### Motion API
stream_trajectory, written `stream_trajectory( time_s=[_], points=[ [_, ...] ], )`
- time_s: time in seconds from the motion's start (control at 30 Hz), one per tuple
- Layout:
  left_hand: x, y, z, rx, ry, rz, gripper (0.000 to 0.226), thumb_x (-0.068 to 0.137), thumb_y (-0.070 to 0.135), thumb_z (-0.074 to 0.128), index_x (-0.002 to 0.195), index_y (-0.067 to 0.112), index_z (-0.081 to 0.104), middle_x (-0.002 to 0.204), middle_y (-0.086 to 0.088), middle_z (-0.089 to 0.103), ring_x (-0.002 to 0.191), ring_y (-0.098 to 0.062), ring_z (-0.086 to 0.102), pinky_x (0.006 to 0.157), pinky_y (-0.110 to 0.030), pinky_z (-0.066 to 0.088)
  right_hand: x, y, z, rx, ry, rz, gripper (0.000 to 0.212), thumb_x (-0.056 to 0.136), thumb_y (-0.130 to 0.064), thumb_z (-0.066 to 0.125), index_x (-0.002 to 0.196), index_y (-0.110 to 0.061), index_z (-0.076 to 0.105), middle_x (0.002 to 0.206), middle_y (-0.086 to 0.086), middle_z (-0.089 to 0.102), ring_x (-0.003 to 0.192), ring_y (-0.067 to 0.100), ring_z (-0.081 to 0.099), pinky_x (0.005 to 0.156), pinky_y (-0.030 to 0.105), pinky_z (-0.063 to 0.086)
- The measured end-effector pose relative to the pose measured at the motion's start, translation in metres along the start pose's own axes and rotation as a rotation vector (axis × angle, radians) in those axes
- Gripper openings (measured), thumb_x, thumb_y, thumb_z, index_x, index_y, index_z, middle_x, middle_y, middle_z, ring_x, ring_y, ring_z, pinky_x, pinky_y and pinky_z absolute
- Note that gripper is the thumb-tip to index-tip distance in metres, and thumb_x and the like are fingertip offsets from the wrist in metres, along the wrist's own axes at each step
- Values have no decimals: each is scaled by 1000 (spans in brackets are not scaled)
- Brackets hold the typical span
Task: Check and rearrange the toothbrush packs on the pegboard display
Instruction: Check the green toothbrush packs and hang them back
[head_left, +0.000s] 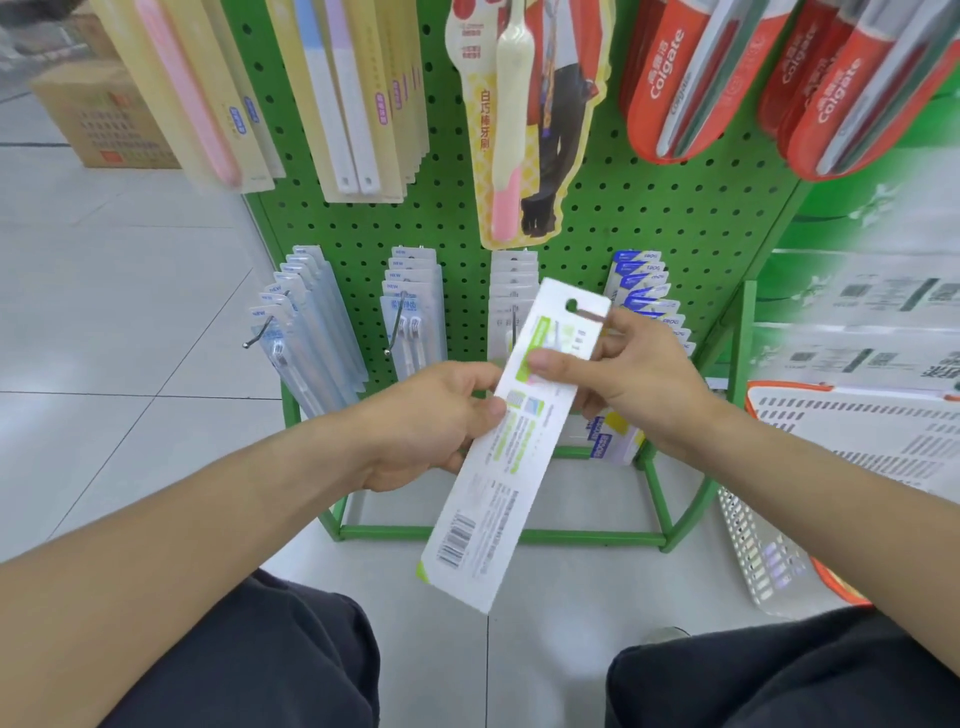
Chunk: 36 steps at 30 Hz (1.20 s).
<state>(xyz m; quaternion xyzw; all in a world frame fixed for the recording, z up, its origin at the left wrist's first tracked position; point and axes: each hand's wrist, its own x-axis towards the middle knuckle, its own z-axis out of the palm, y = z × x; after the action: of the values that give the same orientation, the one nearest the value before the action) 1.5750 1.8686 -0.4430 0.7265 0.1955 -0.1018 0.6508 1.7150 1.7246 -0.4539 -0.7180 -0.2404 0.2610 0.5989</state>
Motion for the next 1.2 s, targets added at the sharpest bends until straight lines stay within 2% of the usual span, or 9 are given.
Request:
stream_trajectory(
  time_s=[0.17, 0.27, 0.4, 0.47, 0.6, 0.67, 0.8, 1.0, 1.2],
  points=[
    [4, -8, -2, 316, 2, -55, 20, 107, 16, 45, 114, 15, 64, 110, -12, 74, 103, -34, 70, 88, -51, 58, 4, -1, -15, 37, 36, -2, 40, 87, -14, 76, 120, -1, 58, 79, 17, 76, 46, 21, 64, 42, 27, 52],
    [5, -8, 1, 466, 104, -4, 19, 102, 31, 56, 117, 22, 61, 106, -1, 73, 100, -25, 68, 82, -38, 54, 2, 1, -18, -39, -7, -18, 29, 94, -10, 69, 120, -1, 60, 77, 18, 76, 43, 21, 63, 42, 27, 53],
    [6, -6, 7, 767, 108, 147, 71, 88, 54, 67, 146, 28, 35, 123, 8, 59, 107, -13, 58, 92, -30, 48, 0, 1, -9, -86, -35, -33, 14, 100, -6, 59, 113, -1, 63, 77, 22, 73, 45, 23, 64, 45, 30, 55],
    [9, -7, 9, 913, 110, 140, 70, 91, 50, 66, 147, 26, 32, 120, 3, 59, 106, -17, 56, 89, -31, 47, 0, -2, -4, -29, -34, -16, 13, 100, -10, 59, 108, -1, 64, 71, 20, 68, 49, 24, 64, 48, 32, 56],
    [22, -17, 1, 767, 87, 122, 4, 100, 19, 56, 96, 19, 56, 85, 0, 59, 80, -21, 56, 75, -34, 49, 2, -5, 1, 94, -187, 48, 27, 96, -26, 65, 102, 0, 65, 78, 15, 65, 62, 23, 65, 61, 33, 59],
    [27, -24, -5, 599, 109, 64, 8, 99, 14, 59, 95, 10, 62, 80, -2, 59, 72, -17, 52, 70, -31, 45, 5, 1, 1, -5, -204, 11, 19, 95, -16, 68, 108, -3, 64, 77, 10, 66, 63, 20, 64, 63, 31, 58],
    [37, -35, -17, 287, 121, 2, 12, 96, 7, 65, 107, 9, 69, 103, -12, 75, 86, -18, 67, 77, -28, 54, 17, 15, 4, -298, -59, -154, 11, 93, -13, 71, 104, -13, 68, 72, 1, 59, 52, 6, 52, 56, 33, 52],
    [43, -41, -25, 130, 170, 47, 34, 90, 2, 70, 122, 10, 66, 111, -7, 76, 110, -24, 70, 106, -44, 49, 28, 21, 15, -321, 14, -182, 8, 93, -17, 72, 90, -20, 65, 78, 5, 65, 62, 15, 65, 69, 50, 60],
    [49, -38, -22, 81, 236, 165, 38, 87, -5, 65, 121, 10, 65, 111, -12, 75, 100, -26, 70, 91, -46, 56, 34, 17, 19, -394, 74, -257, 19, 86, -23, 78, 89, -28, 60, 77, -3, 67, 65, 24, 67, 69, 43, 59]
  ],
)
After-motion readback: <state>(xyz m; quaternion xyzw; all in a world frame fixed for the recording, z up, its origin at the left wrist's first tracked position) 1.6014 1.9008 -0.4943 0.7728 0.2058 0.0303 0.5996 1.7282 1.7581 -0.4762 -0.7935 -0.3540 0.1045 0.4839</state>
